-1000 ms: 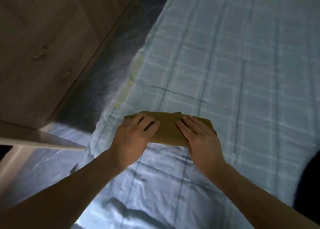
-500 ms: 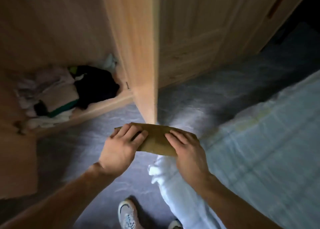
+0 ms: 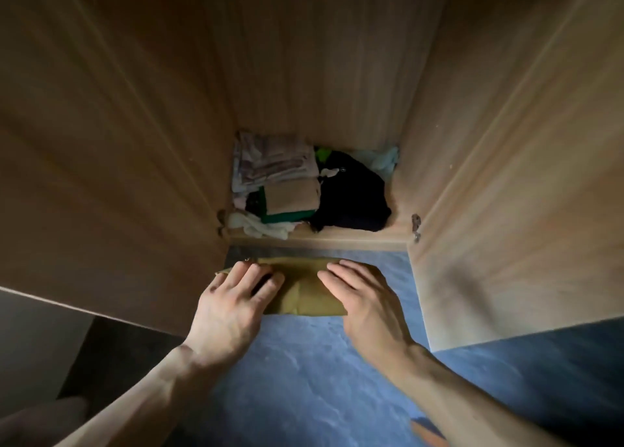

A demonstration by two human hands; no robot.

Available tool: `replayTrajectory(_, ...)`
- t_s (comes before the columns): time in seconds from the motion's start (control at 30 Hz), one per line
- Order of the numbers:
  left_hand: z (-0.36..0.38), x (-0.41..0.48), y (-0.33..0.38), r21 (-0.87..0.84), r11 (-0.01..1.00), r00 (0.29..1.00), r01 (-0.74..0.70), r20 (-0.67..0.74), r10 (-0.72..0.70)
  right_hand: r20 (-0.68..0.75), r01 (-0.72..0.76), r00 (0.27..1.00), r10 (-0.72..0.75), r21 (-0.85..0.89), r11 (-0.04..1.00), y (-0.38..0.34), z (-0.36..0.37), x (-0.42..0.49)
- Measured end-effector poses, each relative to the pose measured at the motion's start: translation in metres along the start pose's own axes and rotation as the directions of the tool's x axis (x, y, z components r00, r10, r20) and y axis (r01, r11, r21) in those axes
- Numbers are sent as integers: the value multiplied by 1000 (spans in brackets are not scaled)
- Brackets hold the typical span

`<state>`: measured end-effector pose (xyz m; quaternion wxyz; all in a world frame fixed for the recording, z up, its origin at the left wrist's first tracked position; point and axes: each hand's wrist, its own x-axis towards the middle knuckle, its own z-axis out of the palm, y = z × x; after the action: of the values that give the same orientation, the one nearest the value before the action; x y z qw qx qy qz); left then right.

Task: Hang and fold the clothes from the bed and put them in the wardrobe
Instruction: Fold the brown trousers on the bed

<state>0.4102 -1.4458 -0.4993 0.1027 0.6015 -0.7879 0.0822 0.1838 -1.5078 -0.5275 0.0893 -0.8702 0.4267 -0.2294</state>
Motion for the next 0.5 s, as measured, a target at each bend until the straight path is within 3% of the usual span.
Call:
replayTrajectory(0.23,35,40,-63,1,999,999,50,2,-50,49,44,998,-47,54,998,21,43,80)
replayTrajectory(0.5,132,129,-124,15,996,995,93,-41,-92,18,131,991,-132,40,991,101,122,183)
